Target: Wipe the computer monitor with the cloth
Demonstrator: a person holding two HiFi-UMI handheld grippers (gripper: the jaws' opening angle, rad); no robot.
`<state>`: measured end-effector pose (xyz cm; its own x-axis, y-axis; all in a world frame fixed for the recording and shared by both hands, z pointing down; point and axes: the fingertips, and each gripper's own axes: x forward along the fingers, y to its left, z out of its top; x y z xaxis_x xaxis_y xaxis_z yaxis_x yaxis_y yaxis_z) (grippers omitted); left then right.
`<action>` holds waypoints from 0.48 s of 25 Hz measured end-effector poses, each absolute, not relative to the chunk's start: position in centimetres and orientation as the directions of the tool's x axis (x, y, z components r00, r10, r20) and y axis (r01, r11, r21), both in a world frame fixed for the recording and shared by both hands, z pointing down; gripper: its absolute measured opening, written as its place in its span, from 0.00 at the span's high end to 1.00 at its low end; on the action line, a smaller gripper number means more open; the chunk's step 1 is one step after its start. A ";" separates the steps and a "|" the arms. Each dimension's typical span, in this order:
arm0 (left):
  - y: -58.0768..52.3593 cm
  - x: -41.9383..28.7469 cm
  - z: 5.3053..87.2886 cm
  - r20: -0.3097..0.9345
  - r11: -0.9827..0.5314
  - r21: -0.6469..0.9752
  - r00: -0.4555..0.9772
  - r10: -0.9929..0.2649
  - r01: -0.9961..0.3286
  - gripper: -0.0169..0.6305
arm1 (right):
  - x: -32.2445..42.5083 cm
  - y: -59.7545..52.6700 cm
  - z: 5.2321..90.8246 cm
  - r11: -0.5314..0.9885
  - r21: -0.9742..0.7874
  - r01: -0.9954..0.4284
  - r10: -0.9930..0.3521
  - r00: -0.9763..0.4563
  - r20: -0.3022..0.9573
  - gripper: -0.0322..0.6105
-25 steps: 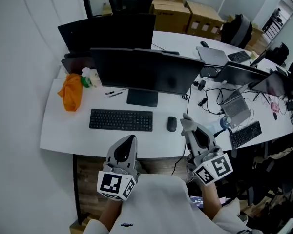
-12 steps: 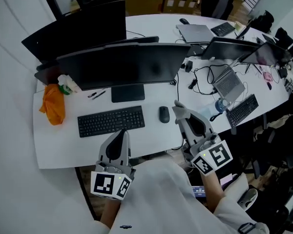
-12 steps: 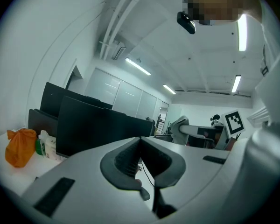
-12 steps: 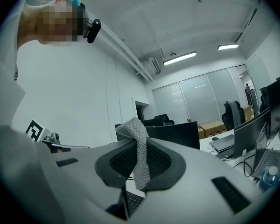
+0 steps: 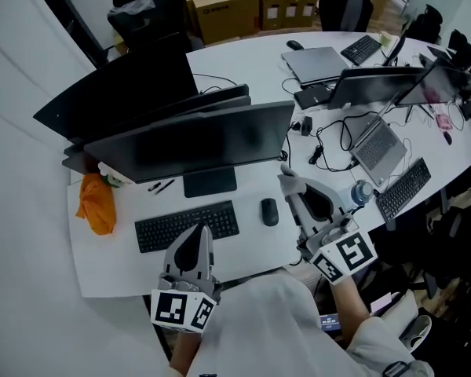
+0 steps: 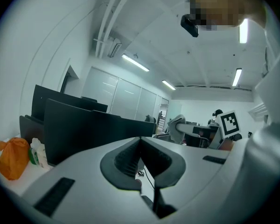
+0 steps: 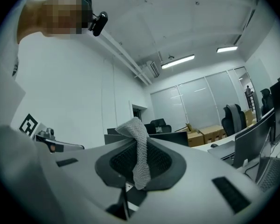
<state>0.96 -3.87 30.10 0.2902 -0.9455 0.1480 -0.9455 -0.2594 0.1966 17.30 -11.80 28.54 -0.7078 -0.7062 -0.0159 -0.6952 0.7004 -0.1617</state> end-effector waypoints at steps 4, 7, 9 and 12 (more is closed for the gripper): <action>-5.6 1.9 29.6 0.153 -0.253 0.189 0.283 -0.947 -0.949 0.95 | 18.1 -14.4 28.1 0.693 -0.139 -0.707 -0.714 -0.700 -0.002 0.89; -6.0 2.0 29.4 0.156 -0.235 0.185 0.264 -0.952 -0.954 0.95 | 18.7 -16.3 27.7 0.685 -0.155 -0.712 -0.720 -0.694 0.011 0.89; -6.3 2.1 29.9 0.175 -0.223 0.187 0.256 -0.951 -0.957 0.95 | 19.2 -17.3 27.0 0.697 -0.206 -0.686 -0.704 -0.710 -0.018 0.89; -6.9 2.7 30.2 0.183 -0.210 0.181 0.243 -0.953 -0.961 0.95 | 20.2 -18.9 25.3 0.708 -0.217 -0.672 -0.697 -0.713 -0.069 0.89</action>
